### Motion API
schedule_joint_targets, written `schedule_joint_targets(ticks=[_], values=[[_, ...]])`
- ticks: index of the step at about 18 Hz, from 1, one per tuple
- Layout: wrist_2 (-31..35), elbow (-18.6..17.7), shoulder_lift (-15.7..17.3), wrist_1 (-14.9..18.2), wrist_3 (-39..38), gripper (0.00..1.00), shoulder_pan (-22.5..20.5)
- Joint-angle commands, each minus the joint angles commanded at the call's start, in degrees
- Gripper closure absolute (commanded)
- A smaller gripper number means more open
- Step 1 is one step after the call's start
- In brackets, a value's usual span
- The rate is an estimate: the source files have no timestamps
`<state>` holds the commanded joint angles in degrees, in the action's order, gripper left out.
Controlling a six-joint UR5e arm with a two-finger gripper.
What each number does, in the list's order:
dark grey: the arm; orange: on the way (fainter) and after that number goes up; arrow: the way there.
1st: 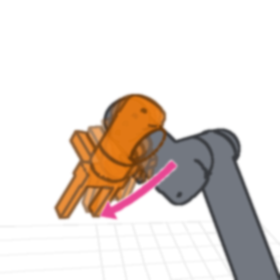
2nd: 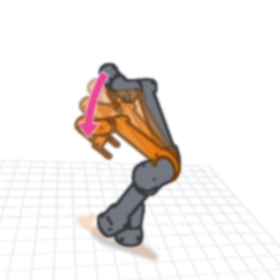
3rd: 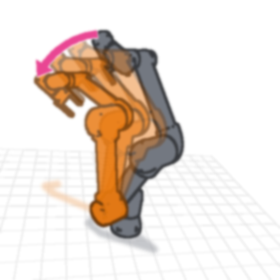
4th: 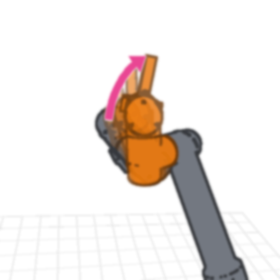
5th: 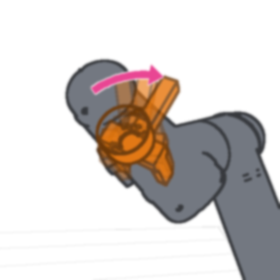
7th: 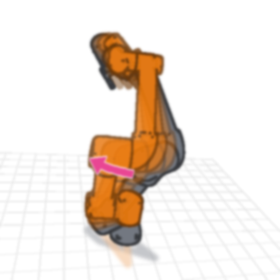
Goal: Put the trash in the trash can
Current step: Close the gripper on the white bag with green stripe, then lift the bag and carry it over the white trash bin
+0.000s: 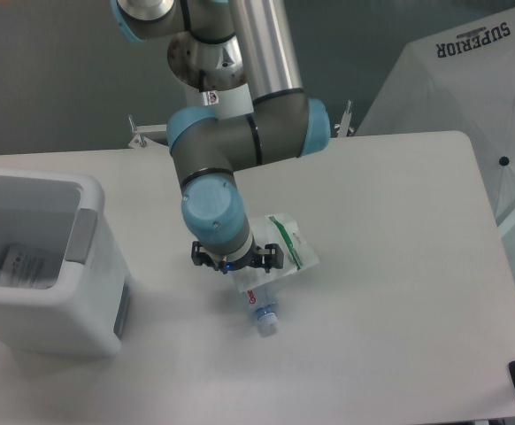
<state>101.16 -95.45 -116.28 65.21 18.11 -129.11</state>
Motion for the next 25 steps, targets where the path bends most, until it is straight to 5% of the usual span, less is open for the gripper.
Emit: schedule_joint_targets(ticks=[2,7,11,21,25], values=[[0.0,0.0,-0.44,-0.17,0.18,0.0,0.0],[1.23,0.26,-0.44,-0.18,0.26,0.62,0.0],[1.23,0.44,-0.18,-0.18,0.26,0.9,0.0],[-1.66,1.14,3.6,0.26,0.97,0.92,-0.7],[-5.88,5.79,5.44,0.35,0.88,0.92,-2.63]])
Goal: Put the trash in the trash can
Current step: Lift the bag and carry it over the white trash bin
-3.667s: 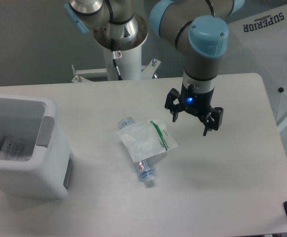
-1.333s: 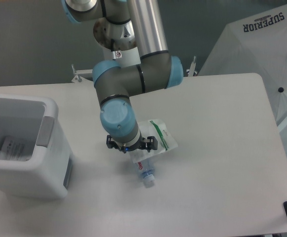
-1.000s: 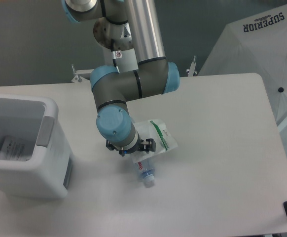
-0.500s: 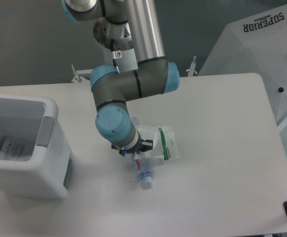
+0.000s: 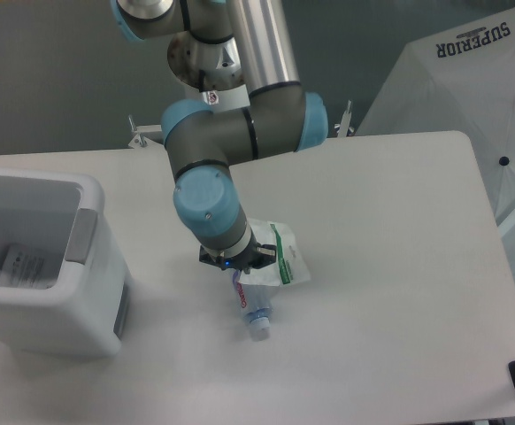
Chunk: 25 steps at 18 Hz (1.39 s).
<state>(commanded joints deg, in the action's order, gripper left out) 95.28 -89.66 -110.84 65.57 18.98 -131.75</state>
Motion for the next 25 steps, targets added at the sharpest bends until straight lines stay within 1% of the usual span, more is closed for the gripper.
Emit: schedule_joint_targets(ticks=[4,7,10,12,16,19,23,25], values=[[-3.34,2.29,3.61,-0.09,0.09,0.92,-2.11],[-8.25,3.61,5.89,-0.17,0.09,0.91,-2.72],[-15.72,5.02,8.96,-0.17,0.09,0.91,-3.52],[-20.73,5.9,10.46,-0.52,0.09,0.91,-4.22],[-29.35,7.39,12.57,-0.53,0.0,0.91,-4.22],[-35.67,7.66,14.42,-0.53,-0.53,0.91,-4.05],[-43.15,7.92,17.93,-0.53,-0.62,0.91,-4.04],[-44.92,7.92,19.95,-0.53,-0.79,0.91,-3.96]])
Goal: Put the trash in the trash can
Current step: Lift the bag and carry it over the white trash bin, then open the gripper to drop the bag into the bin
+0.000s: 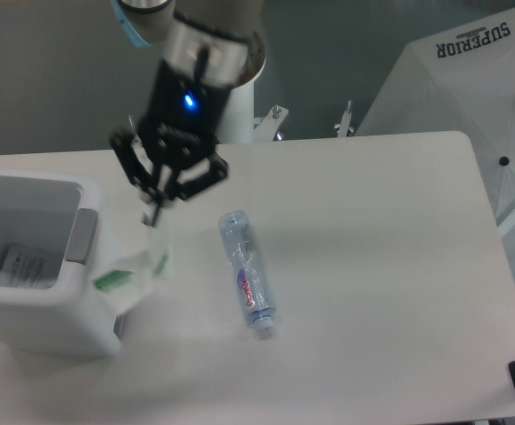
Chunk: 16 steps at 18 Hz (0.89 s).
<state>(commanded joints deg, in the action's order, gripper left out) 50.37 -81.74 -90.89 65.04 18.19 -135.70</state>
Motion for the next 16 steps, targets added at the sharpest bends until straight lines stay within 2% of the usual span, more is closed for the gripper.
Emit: schedule_joint_targets(ticks=[3,7,13,16], values=[[-1.32,-0.44,2.64,0.0,-0.18,0.9,0.35],[-2.9,-1.23,3.44,0.0,-0.18,0.9,1.49],[-2.99,-2.46,1.77,-0.87,0.53,0.86,6.41],[-2.91,-2.81,0.02,-3.07,0.61,0.75,7.91]])
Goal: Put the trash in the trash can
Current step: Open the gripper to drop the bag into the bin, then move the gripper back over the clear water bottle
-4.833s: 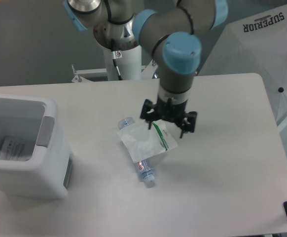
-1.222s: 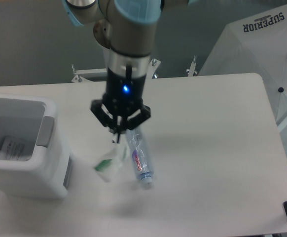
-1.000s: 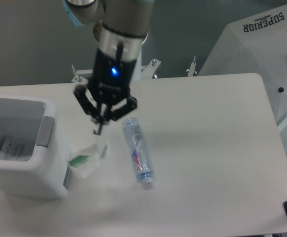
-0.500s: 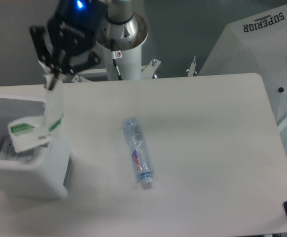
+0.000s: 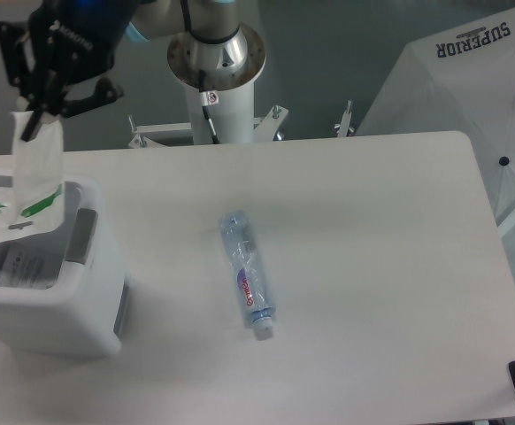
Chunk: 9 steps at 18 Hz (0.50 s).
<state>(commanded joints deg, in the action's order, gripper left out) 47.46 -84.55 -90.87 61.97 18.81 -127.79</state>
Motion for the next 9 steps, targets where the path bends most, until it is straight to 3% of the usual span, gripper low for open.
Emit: schedule_joint_targets(ticks=[2,3,4,6,9], values=[[0.09,-0.09,-1.23,-1.75,0.52,0.46,0.18],[0.09,-0.26,-1.58,-2.37,1.22,0.2,0.18],[0.26,-0.53,-1.67,-2.73,2.19,0.09,0.18],[0.26,-1.05,-1.59,-2.82,2.9,0.0,0.18],[0.44,-1.49,-1.41,-2.82,2.9,0.0,0.0]])
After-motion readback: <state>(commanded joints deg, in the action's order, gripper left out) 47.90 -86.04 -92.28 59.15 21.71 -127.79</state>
